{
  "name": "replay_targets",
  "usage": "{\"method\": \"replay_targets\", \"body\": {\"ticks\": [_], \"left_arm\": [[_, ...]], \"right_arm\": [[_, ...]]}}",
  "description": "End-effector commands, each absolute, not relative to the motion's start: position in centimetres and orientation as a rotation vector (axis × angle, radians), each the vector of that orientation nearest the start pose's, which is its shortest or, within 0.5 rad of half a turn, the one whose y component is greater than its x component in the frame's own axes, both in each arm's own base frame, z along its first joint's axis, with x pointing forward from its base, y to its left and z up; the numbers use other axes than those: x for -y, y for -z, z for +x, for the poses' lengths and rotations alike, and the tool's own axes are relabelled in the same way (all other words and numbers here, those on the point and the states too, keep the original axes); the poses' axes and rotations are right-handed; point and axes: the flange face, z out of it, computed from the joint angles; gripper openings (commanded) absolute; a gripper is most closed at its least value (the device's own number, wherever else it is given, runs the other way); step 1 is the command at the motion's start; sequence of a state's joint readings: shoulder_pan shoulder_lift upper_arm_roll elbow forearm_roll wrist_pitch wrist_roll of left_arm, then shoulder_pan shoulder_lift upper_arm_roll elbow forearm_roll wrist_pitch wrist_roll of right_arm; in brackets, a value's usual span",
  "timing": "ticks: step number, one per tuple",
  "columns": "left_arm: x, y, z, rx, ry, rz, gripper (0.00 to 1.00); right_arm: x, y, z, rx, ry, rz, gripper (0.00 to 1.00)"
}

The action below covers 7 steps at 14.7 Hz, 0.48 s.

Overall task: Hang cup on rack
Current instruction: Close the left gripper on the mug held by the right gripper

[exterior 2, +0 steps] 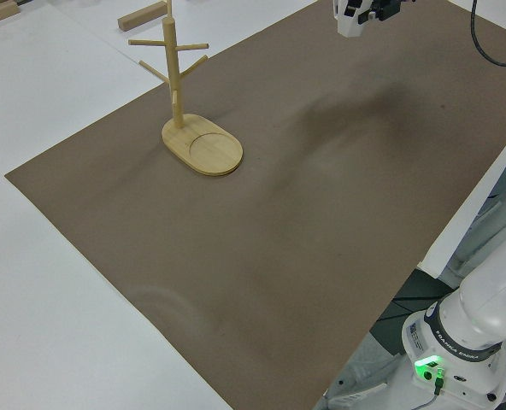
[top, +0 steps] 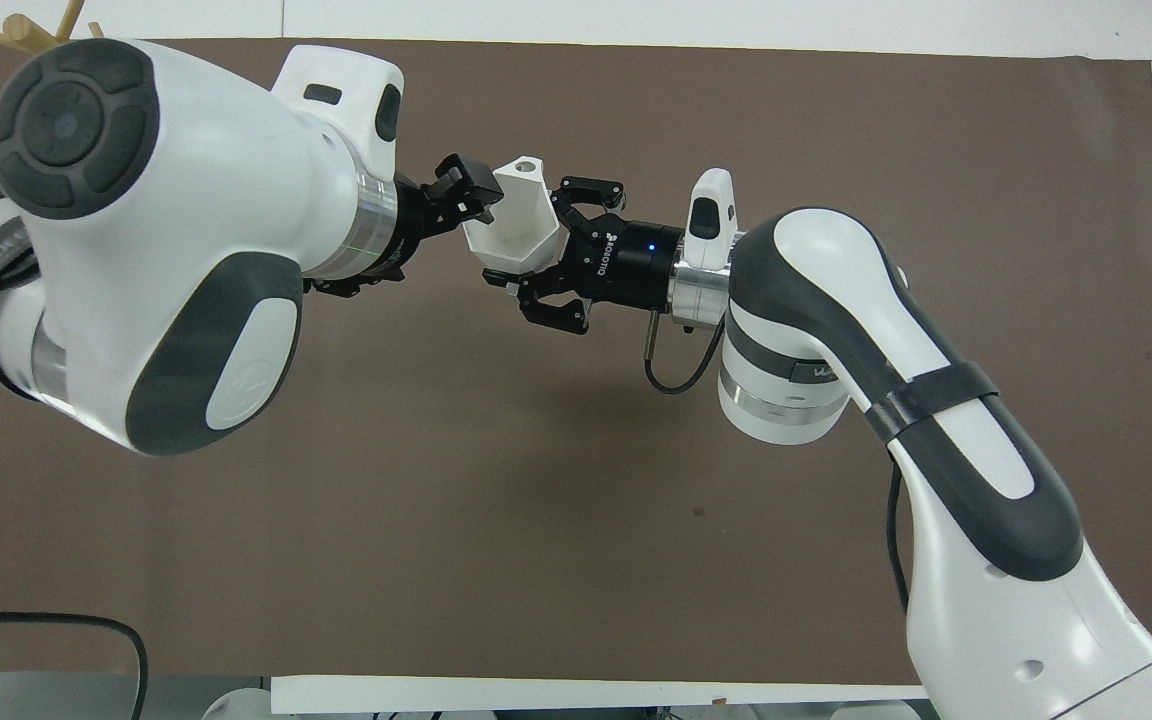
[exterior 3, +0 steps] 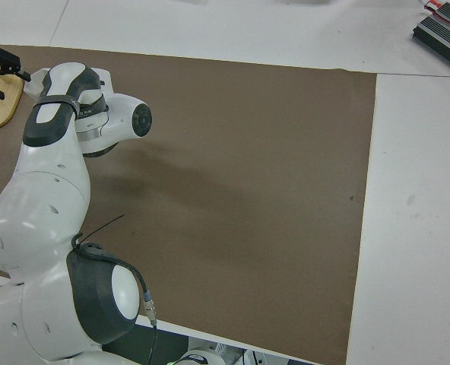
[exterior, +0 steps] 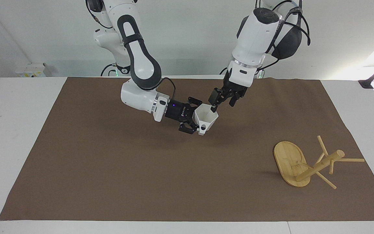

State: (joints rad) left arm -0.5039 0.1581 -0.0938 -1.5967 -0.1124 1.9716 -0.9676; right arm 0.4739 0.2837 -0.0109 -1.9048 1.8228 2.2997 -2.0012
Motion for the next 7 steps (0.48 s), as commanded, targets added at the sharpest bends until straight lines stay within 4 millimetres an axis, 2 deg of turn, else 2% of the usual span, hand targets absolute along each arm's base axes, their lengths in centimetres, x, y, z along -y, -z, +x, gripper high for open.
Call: {"method": "replay_targets", "body": {"ticks": [1, 2, 3, 4, 7], "left_arm": [[36.85, -55.73, 52.15, 0.702, 0.099, -3.312, 0.84], [36.90, -55.55, 52.14, 0.691, 0.105, -3.306, 0.53], [36.87, -55.41, 52.15, 0.673, 0.111, -3.305, 0.04], [36.95, -55.40, 52.23, 0.664, 0.130, -3.305, 0.00], [37.02, -55.16, 52.38, 0.663, 0.130, -3.301, 0.00]], "right_arm": [[-30.10, -38.63, 56.15, 1.021, 1.167, -1.688, 0.27], [-30.18, -38.63, 56.11, 1.023, 1.167, -1.687, 0.27], [-30.18, -38.63, 56.10, 1.023, 1.167, -1.687, 0.27], [-30.16, -38.63, 56.11, 1.023, 1.167, -1.688, 0.27], [-30.12, -38.61, 56.13, 1.021, 1.167, -1.692, 0.27]]}}
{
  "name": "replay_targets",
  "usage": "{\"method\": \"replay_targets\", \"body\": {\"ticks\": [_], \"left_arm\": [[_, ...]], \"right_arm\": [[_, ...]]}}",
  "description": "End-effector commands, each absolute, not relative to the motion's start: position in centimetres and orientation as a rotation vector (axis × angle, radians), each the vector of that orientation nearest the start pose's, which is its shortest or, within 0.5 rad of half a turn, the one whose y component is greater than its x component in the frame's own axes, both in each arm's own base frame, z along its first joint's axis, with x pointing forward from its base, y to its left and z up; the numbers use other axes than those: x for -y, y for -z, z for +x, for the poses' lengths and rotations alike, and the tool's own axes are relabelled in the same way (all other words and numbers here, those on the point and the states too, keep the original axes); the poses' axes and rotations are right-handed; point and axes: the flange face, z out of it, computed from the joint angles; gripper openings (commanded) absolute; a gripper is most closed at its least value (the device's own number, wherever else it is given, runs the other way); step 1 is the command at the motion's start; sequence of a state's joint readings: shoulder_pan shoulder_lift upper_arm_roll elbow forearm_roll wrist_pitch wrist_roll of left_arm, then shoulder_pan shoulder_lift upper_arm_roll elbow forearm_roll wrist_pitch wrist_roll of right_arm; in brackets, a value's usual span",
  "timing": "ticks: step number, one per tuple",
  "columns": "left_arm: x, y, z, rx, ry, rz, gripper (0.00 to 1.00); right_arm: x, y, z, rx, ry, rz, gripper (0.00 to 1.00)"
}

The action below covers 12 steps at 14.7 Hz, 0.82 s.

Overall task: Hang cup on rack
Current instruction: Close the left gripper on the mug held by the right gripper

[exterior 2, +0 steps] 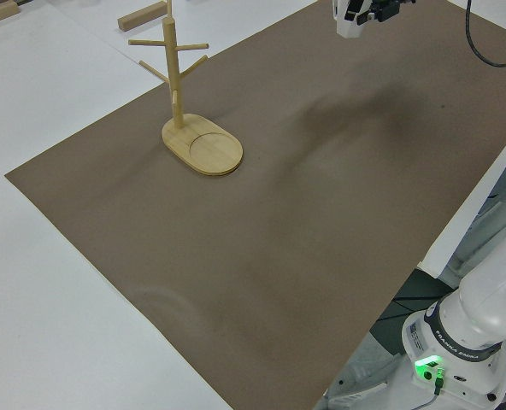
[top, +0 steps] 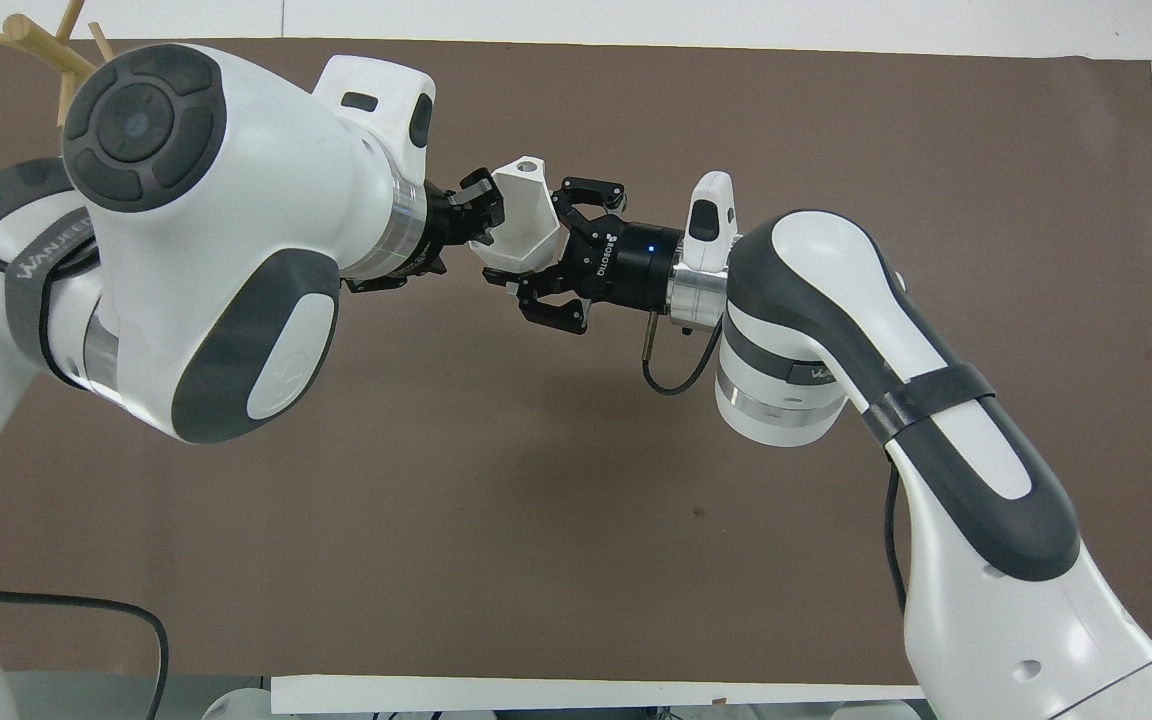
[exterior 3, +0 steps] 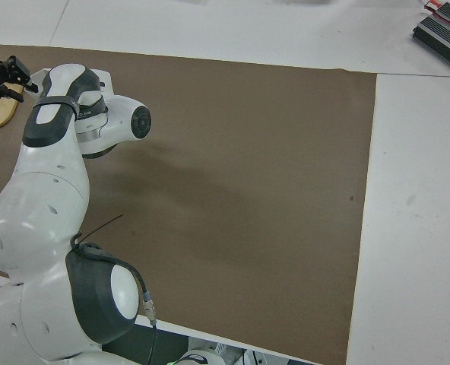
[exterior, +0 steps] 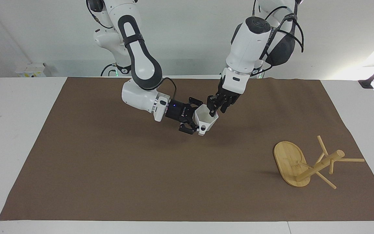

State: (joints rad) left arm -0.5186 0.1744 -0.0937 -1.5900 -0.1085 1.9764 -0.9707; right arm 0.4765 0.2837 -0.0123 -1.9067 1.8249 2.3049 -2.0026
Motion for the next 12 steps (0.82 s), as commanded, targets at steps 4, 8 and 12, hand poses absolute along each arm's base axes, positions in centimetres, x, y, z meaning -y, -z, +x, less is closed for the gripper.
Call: {"method": "replay_targets", "body": {"ticks": [4, 8, 12], "left_arm": [[36.9, -55.1, 52.3, 0.661, 0.122, -3.293, 0.00], [36.8, -55.0, 52.4, 0.667, 0.124, -3.293, 0.00], [36.8, -55.2, 52.4, 0.670, 0.132, -3.296, 0.00]], "right_arm": [[-30.1, -38.7, 56.2, 1.020, 1.169, -1.691, 0.28], [-29.9, -39.0, 56.5, 0.988, 1.183, -1.687, 0.64], [-28.7, -39.9, 57.2, 0.975, 1.204, -1.682, 1.00]]}}
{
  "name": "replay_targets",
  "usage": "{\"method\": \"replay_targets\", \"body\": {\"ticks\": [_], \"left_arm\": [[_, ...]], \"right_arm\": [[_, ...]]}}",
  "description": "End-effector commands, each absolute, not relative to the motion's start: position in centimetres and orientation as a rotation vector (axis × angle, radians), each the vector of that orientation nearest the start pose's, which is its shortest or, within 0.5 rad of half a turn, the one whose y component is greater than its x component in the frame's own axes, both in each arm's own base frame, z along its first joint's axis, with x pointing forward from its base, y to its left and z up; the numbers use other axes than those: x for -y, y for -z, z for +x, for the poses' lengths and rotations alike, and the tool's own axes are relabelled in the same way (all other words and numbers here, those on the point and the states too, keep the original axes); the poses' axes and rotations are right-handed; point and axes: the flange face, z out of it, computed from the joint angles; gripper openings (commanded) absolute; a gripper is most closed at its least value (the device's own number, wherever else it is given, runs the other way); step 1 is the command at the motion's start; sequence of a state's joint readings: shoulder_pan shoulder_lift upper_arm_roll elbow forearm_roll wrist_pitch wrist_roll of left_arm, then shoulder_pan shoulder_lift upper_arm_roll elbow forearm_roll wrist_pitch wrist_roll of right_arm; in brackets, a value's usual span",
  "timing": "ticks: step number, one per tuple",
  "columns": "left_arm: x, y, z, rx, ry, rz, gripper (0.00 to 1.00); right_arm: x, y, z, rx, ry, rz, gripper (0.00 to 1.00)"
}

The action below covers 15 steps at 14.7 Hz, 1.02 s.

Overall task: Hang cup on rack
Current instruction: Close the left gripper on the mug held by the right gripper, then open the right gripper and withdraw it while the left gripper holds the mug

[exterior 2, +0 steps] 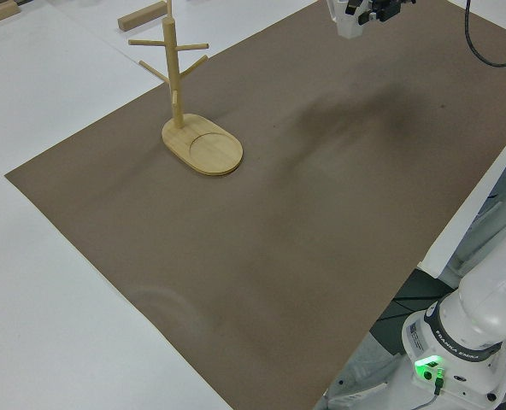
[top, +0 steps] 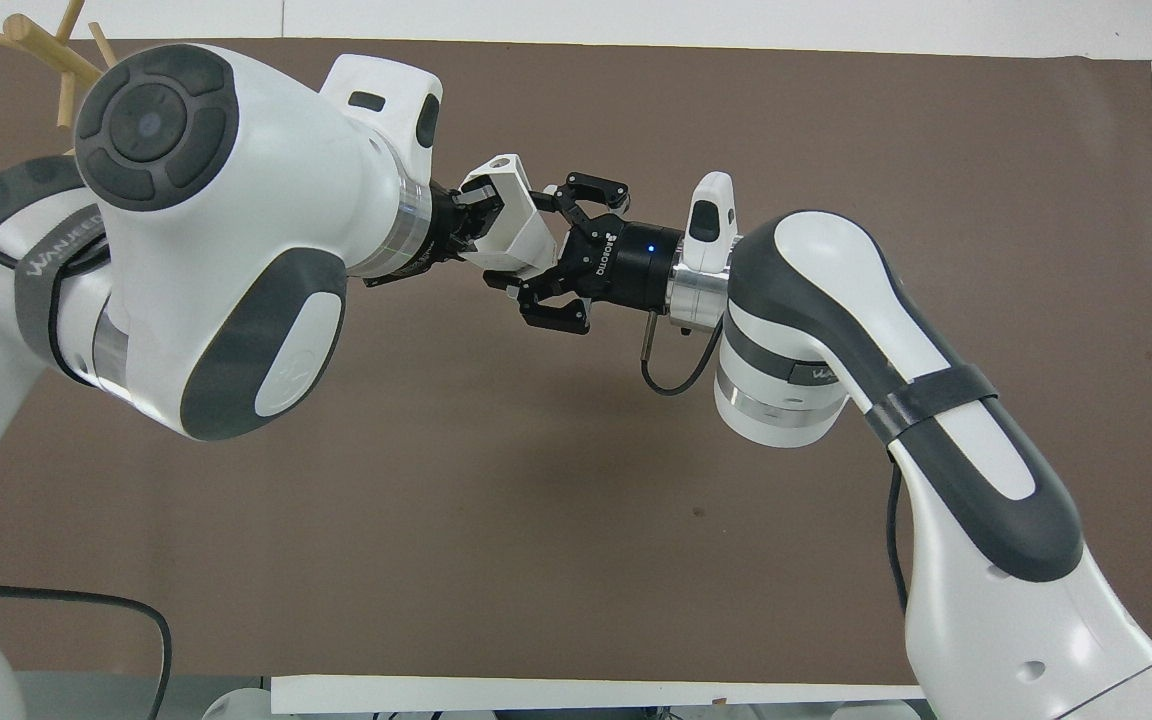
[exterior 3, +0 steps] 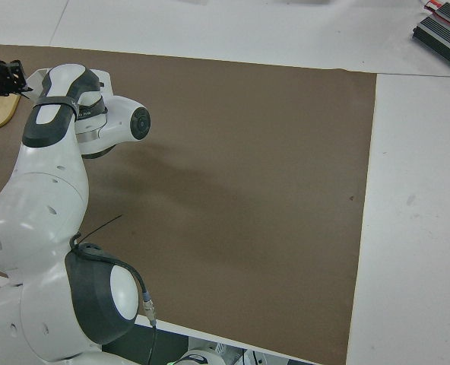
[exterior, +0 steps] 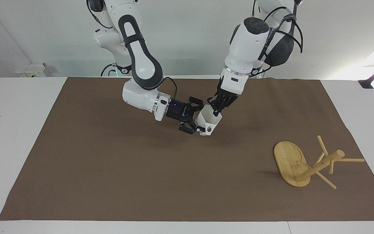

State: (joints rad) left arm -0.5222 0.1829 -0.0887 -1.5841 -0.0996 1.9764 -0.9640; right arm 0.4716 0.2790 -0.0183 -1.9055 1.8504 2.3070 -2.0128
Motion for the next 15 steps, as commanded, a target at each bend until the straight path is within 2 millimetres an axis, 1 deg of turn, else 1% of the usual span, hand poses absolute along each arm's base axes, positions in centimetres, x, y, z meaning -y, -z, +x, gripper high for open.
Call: {"method": "replay_targets", "body": {"ticks": [1, 3, 4, 5, 6, 7, 8, 10, 11, 12, 13, 14, 15], "left_arm": [[36.9, -55.2, 52.5, 0.674, 0.131, -3.298, 0.00], [36.9, -55.4, 52.6, 0.685, 0.144, -3.305, 0.00], [36.7, -55.4, 52.8, 0.704, 0.152, -3.305, 0.00], [36.4, -55.5, 53.0, 0.740, 0.154, -3.297, 0.00], [36.3, -55.5, 53.6, 0.838, 0.153, -3.264, 0.00], [36.3, -56.3, 54.1, 0.910, 0.222, -3.212, 0.00], [35.9, -56.6, 54.3, 0.969, 0.238, -3.156, 0.00], [35.1, -56.4, 55.0, 1.051, 0.257, -3.129, 0.00], [33.5, -56.3, 56.7, 1.158, 0.348, -3.125, 0.00], [33.1, -55.2, 57.1, 1.204, 0.428, -3.125, 0.00], [32.8, -53.5, 56.9, 1.230, 0.496, -3.124, 0.00], [32.3, -52.3, 55.7, 1.195, 0.594, -3.145, 0.00], [31.4, -50.4, 54.6, 1.167, 0.693, -3.182, 0.00]], "right_arm": [[-27.4, -40.4, 57.7, 0.970, 1.223, -1.689, 1.00], [-25.8, -40.7, 58.3, 0.970, 1.231, -1.655, 1.00], [-24.1, -40.8, 58.8, 0.983, 1.232, -1.634, 1.00], [-21.6, -40.9, 59.6, 1.024, 1.226, -1.626, 1.00], [-18.6, -41.0, 60.4, 1.088, 1.207, -1.618, 1.00], [-15.6, -41.1, 61.0, 1.151, 1.183, -1.628, 1.00], [-12.5, -41.2, 61.4, 1.211, 1.140, -1.648, 1.00], [-7.8, -41.2, 61.8, 1.278, 1.038, -1.697, 1.00], [-6.1, -41.2, 61.9, 1.300, 1.000, -1.727, 1.00], [-4.5, -41.3, 61.9, 1.326, 0.958, -1.749, 1.00], [-3.2, -41.5, 61.9, 1.348, 0.915, -1.776, 1.00], [-2.3, -42.2, 61.8, 1.384, 0.858, -1.823, 1.00], [-1.7, -43.2, 62.0, 1.413, 0.797, -1.879, 1.00]]}}
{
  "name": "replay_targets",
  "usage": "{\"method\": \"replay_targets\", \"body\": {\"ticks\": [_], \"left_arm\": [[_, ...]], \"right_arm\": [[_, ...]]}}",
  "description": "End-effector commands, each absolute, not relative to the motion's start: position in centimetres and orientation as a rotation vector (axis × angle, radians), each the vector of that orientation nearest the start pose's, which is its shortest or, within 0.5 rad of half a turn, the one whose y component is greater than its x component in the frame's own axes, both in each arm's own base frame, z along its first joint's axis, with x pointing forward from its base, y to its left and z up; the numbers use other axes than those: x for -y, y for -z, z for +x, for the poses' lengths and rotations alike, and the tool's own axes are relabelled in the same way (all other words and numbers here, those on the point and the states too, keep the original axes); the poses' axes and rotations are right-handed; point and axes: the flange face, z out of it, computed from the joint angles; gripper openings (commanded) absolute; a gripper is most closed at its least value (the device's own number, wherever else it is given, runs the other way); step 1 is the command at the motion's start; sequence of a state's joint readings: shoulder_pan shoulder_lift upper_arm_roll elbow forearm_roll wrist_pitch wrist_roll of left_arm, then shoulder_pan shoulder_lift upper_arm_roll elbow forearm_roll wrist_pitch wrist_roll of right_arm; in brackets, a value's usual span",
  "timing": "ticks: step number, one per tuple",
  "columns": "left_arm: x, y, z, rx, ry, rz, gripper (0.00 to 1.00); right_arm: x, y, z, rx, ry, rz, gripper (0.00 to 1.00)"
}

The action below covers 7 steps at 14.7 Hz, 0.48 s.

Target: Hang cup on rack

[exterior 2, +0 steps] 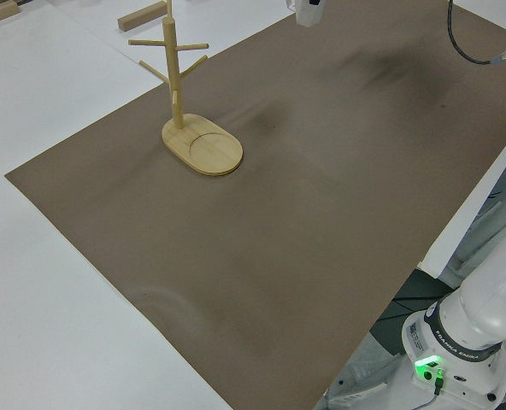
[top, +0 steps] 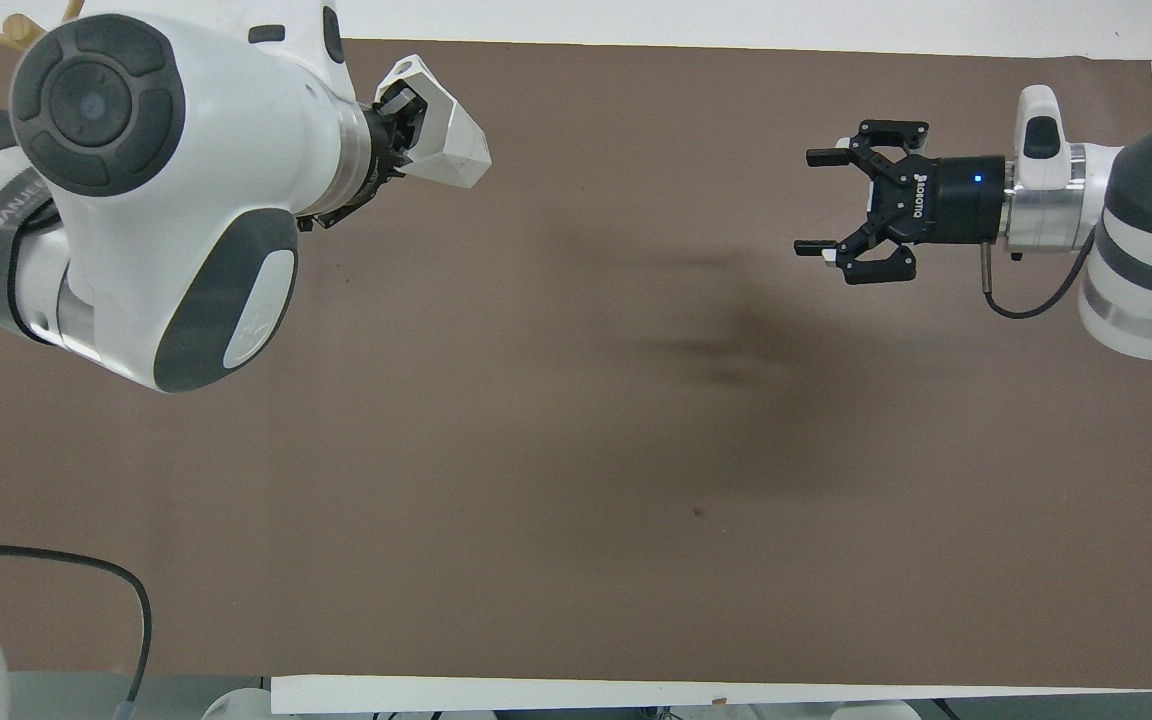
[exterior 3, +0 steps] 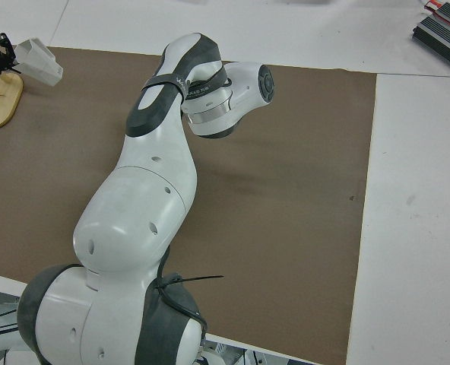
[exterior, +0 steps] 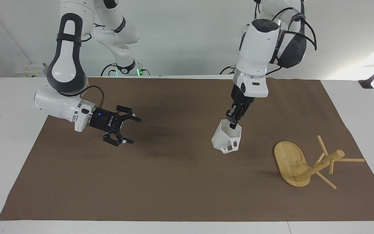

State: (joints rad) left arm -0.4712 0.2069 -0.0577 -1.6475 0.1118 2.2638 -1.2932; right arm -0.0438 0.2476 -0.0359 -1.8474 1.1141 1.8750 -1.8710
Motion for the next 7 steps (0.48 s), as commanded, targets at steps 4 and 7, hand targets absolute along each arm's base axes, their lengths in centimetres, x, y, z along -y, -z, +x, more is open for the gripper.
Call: {"method": "replay_targets", "body": {"ticks": [4, 7], "left_arm": [[23.5, -44.3, 52.1, 1.163, 1.067, -3.283, 0.00], [19.3, -41.4, 49.9, 1.203, 1.233, -3.287, 0.00]], "right_arm": [[0.3, -47.1, 62.3, 1.483, 0.590, -2.080, 1.00], [2.4, -49.6, 62.4, 1.541, 0.444, -2.215, 1.00]]}}
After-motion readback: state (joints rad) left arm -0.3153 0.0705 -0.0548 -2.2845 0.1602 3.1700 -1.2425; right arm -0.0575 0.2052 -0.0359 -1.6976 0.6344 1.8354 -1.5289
